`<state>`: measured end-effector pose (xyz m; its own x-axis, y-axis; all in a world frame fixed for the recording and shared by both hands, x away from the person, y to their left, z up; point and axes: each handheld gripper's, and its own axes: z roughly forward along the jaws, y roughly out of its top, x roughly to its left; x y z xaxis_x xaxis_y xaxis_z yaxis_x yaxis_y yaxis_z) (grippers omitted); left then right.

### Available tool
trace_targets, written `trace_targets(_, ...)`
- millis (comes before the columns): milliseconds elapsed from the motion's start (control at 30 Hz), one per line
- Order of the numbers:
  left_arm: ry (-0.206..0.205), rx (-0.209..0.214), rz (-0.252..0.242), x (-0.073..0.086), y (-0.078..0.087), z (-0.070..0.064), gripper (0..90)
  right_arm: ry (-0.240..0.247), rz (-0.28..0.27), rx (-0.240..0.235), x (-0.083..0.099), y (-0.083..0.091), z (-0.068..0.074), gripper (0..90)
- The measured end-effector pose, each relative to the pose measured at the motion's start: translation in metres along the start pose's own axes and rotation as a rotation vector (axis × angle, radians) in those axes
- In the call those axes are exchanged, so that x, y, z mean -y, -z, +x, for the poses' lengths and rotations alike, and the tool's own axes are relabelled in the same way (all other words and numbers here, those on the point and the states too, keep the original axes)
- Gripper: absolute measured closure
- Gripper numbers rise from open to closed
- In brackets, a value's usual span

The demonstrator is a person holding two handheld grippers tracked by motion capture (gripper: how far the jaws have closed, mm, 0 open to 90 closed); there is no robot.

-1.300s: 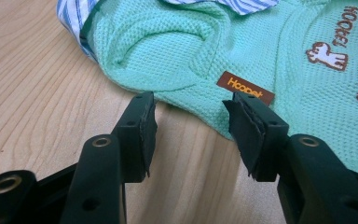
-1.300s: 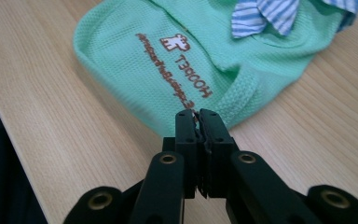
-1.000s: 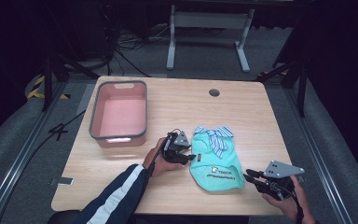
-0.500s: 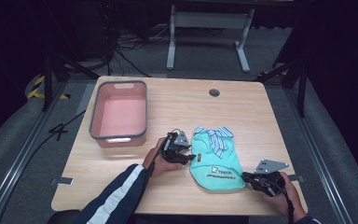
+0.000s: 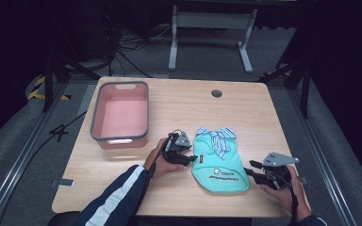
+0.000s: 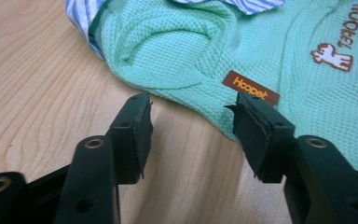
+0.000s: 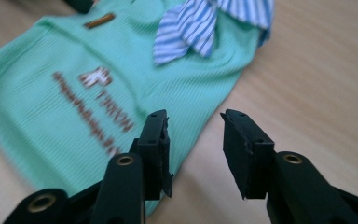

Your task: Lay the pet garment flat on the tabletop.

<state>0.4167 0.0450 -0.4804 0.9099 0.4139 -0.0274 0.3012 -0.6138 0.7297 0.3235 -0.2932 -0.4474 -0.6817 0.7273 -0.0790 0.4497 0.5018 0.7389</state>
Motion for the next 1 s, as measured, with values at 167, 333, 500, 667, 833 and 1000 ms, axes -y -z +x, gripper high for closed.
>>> trace_targets(167,0.028,-0.024,-0.042,-0.013,-0.001,0.006,45.0,-0.01,0.012,0.068,-0.022,-0.037,-0.015,53.8)
trace_targets(333,-0.027,-0.058,-0.002,-0.021,-0.01,0.004,45.7,-0.031,0.047,0.107,-0.026,-0.058,-0.023,51.6)
trace_targets(500,-0.002,-0.083,0.028,-0.017,-0.016,0.01,46.4,-0.096,0.065,0.123,-0.021,-0.068,-0.036,49.3)
trace_targets(667,-0.003,-0.095,0.04,-0.015,-0.013,0.015,47.1,-0.161,0.061,0.132,-0.014,-0.064,-0.044,48.1)
trace_targets(833,0.019,-0.096,0.041,-0.012,-0.01,0.019,47.1,-0.167,0.062,0.155,-0.012,-0.062,-0.046,46.1)
trace_targets(1000,0.009,-0.084,0.018,-0.015,-0.003,0.014,45.8,-0.141,0.063,0.138,-0.013,-0.06,-0.043,49.7)
